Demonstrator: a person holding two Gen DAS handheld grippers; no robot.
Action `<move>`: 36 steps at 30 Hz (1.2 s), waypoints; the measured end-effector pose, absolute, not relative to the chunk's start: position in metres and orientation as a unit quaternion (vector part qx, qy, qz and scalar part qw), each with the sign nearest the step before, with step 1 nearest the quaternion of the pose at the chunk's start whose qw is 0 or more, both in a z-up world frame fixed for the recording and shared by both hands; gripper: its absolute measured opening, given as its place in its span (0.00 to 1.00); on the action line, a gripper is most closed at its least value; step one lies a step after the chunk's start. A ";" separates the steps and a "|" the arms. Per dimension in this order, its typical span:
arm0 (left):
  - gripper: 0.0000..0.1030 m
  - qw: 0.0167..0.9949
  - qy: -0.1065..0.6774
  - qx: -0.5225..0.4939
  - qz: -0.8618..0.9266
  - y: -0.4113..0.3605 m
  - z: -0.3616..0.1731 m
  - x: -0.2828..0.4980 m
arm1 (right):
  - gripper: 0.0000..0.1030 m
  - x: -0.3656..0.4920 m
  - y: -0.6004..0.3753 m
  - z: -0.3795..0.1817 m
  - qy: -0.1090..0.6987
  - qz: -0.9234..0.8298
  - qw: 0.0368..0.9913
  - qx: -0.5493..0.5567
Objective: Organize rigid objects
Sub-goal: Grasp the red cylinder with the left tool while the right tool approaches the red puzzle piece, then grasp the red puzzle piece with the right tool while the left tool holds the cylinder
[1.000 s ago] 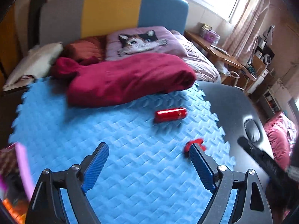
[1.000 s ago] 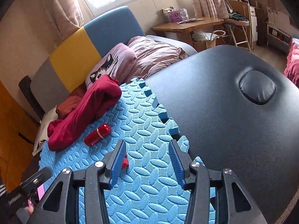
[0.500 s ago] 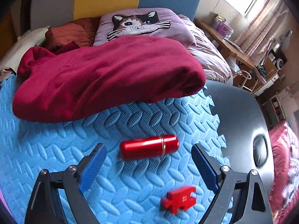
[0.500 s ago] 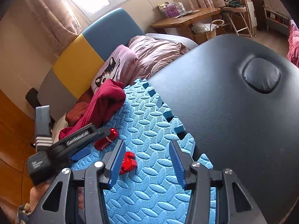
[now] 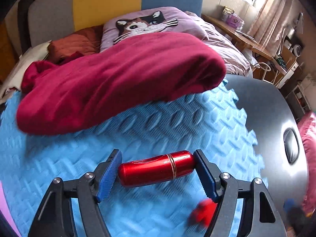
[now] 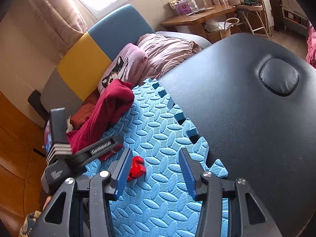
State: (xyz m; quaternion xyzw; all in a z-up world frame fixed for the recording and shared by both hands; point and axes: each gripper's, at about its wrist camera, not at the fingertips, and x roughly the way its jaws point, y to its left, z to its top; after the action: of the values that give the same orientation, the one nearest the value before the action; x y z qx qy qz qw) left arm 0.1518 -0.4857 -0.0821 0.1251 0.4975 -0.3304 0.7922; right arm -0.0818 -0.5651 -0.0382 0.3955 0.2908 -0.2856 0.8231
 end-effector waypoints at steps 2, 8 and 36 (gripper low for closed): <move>0.72 0.794 0.498 0.121 -0.327 -0.464 -0.082 0.150 | 0.48 -0.080 -0.565 -0.040 0.298 -0.285 0.822 0.394; 0.72 0.806 0.488 0.121 -0.313 -0.395 -0.082 0.133 | 0.48 -0.068 -0.557 -0.049 0.333 -0.272 0.822 0.374; 0.72 0.829 0.457 0.071 -0.315 -0.268 -0.055 0.064 | 0.45 0.017 -0.494 -0.080 0.453 -0.205 0.859 0.124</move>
State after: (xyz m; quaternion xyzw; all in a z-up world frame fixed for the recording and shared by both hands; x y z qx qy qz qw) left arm 0.0644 -0.2683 -0.0554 0.0710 0.4571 -0.3152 0.8286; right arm 0.0172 -0.4943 -0.0799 0.1243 0.4527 -0.2050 0.8588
